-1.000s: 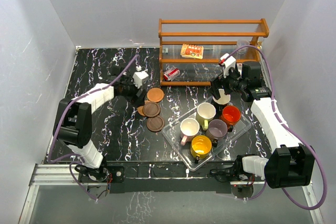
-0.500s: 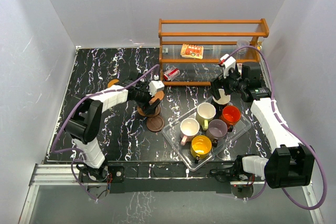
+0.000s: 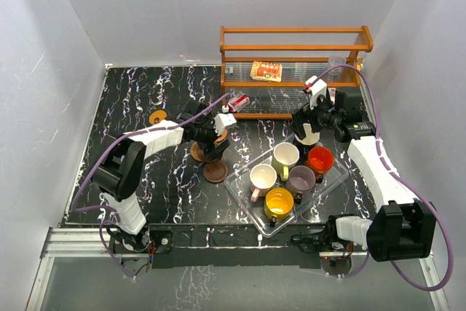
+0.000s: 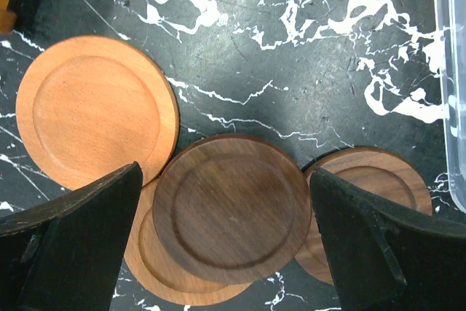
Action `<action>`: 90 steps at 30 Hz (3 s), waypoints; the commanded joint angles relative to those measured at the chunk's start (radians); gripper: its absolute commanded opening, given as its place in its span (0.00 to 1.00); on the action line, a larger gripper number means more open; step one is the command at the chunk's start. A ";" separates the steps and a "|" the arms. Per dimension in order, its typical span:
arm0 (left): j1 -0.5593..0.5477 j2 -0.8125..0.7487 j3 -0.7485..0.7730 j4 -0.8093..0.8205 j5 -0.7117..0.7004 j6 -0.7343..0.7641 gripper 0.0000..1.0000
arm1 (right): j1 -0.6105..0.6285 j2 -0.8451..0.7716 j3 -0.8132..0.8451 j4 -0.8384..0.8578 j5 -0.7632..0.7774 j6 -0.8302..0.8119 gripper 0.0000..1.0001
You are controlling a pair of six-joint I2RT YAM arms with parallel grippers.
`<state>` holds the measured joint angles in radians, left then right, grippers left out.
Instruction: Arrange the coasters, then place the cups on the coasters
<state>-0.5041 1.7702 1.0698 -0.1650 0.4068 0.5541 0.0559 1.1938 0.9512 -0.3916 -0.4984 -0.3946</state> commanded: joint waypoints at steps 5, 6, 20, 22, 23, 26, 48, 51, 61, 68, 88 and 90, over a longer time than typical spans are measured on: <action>-0.013 0.052 0.056 -0.016 -0.038 0.055 0.94 | -0.008 -0.007 0.002 0.044 0.007 -0.015 0.98; -0.013 0.047 0.053 -0.023 -0.049 0.061 0.92 | -0.008 -0.008 0.003 0.045 0.006 -0.014 0.98; 0.046 -0.121 -0.054 -0.063 -0.124 0.037 0.77 | -0.007 -0.002 0.004 0.043 -0.002 -0.016 0.98; 0.073 -0.142 -0.069 -0.058 -0.111 0.022 0.76 | -0.008 -0.003 0.004 0.042 -0.003 -0.016 0.98; 0.086 -0.148 -0.077 -0.054 -0.108 0.017 0.75 | -0.008 -0.003 0.004 0.042 -0.004 -0.016 0.98; 0.125 -0.162 -0.104 -0.044 -0.116 0.015 0.75 | -0.007 -0.005 0.005 0.040 -0.005 -0.016 0.98; 0.255 -0.203 -0.152 -0.052 -0.357 0.018 0.76 | -0.009 -0.010 0.004 0.041 -0.004 -0.016 0.98; 0.278 -0.216 -0.168 -0.056 -0.397 0.036 0.76 | -0.009 -0.013 0.004 0.039 -0.003 -0.017 0.98; 0.409 -0.259 -0.189 -0.065 -0.473 0.075 0.76 | -0.008 -0.018 0.004 0.038 -0.004 -0.019 0.98; 0.460 -0.342 -0.172 -0.094 -0.381 0.023 0.79 | -0.009 -0.023 0.003 0.037 -0.004 -0.020 0.98; 0.327 -0.189 -0.077 -0.073 -0.020 -0.055 0.99 | -0.016 -0.016 0.006 0.036 -0.008 -0.019 0.98; 0.299 -0.171 -0.081 -0.054 -0.072 -0.046 0.99 | -0.016 -0.014 0.005 0.036 -0.008 -0.018 0.98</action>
<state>-0.1539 1.5745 0.9573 -0.2569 0.4145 0.4824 0.0479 1.1938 0.9512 -0.3920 -0.4969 -0.4030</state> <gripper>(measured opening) 0.985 0.983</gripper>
